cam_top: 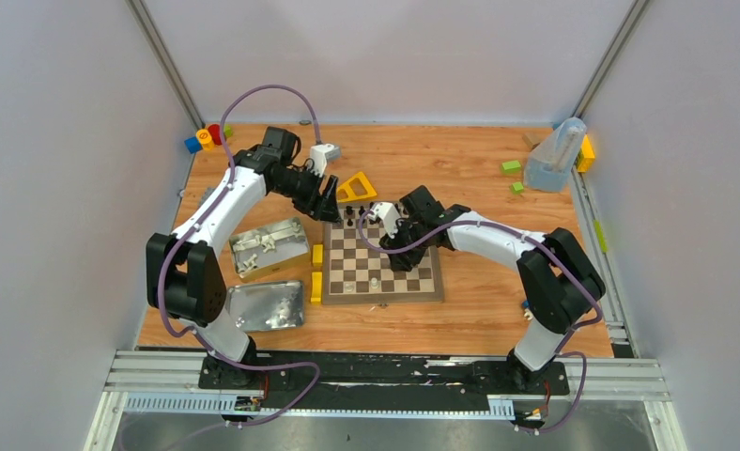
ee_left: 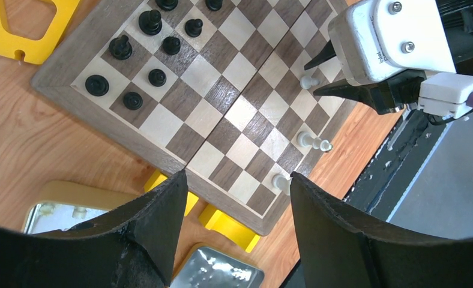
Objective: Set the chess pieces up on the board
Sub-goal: Move the chess piece to the chessboard.
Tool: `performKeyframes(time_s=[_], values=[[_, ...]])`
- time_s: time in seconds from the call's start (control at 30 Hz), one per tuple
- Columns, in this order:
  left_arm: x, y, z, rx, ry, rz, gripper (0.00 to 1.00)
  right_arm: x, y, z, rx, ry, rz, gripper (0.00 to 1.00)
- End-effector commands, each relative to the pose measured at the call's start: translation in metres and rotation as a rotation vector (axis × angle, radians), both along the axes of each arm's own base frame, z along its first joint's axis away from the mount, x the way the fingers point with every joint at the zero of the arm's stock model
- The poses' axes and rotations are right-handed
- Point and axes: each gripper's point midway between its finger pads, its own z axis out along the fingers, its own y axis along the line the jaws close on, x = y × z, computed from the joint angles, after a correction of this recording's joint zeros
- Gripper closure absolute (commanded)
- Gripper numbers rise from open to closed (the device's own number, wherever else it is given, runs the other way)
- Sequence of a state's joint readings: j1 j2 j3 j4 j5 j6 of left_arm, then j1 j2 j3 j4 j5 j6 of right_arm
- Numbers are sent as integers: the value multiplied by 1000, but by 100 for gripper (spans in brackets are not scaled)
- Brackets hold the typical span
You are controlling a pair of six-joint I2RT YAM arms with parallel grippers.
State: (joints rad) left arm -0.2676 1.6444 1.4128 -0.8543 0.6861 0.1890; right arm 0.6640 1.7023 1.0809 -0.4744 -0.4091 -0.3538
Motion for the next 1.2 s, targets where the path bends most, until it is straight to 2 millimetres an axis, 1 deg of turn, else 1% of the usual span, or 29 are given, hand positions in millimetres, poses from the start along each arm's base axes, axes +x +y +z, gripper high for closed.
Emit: performKeyframes(time_s=[0.0, 0.1, 0.17, 0.4, 0.47, 0.57, 0.77, 0.93, 1.17], values=[[-1, 4, 11, 0, -51, -11, 29, 11, 10, 10, 14, -49, 12, 67], [-1, 4, 11, 0, -52, -10, 28, 10, 10, 10, 15, -47, 14, 68], [-1, 4, 11, 0, -53, -10, 28, 10, 12, 11, 18, -46, 18, 71], [0, 6, 9, 11, -55, -9, 28, 6, 13, 17, 29, -42, 28, 88], [1, 8, 9, 20, -60, -8, 28, 4, 8, 19, 22, -46, 29, 93], [1, 11, 9, 36, -70, -6, 28, -2, -3, 22, 0, -67, 28, 98], [-1, 17, 12, 62, -92, -7, 28, -12, -29, 21, -49, -104, 0, 100], [-2, 19, 12, 71, -98, -4, 27, -11, -46, 17, -70, -107, -39, 100], [-2, 19, 8, 75, -94, -3, 27, -7, -60, 9, -92, -96, -71, 99]])
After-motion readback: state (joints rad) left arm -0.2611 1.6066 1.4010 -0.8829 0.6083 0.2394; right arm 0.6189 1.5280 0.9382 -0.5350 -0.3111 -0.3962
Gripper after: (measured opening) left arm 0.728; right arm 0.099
